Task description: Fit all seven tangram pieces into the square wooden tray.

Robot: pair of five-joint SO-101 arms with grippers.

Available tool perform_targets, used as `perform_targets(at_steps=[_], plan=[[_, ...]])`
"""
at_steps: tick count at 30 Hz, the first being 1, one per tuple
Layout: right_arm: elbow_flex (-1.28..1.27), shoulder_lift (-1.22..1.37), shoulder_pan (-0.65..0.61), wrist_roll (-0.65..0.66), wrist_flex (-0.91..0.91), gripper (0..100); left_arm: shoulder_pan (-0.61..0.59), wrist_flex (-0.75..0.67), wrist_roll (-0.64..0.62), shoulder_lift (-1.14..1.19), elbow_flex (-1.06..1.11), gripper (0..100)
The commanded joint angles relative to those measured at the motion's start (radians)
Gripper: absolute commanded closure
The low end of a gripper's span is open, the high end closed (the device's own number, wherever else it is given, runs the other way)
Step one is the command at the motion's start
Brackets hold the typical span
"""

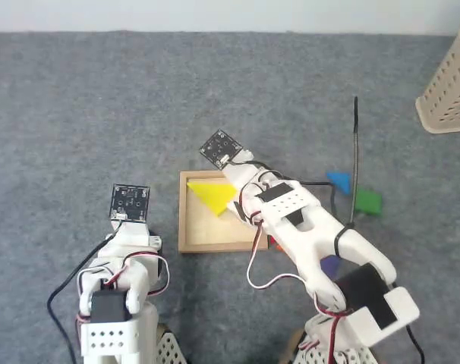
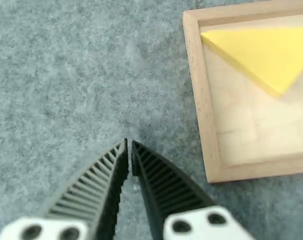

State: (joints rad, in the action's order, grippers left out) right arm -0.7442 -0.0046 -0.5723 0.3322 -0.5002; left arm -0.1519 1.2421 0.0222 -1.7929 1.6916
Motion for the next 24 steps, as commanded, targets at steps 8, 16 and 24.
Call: perform_targets(at_steps=[8, 16, 24], plan=[[0.074, 0.005, 0.157, -0.133, 0.021, 99.2, -0.002, 0.006, -0.008, -0.006, -0.005, 99], [0.071, -0.004, 0.159, -0.135, 0.008, 99.2, -0.002, 0.006, -0.008, -0.006, -0.005, 99], [0.072, 0.004, 0.163, -0.133, -0.076, 99.2, -0.002, 0.006, -0.008, -0.006, -0.005, 99]])
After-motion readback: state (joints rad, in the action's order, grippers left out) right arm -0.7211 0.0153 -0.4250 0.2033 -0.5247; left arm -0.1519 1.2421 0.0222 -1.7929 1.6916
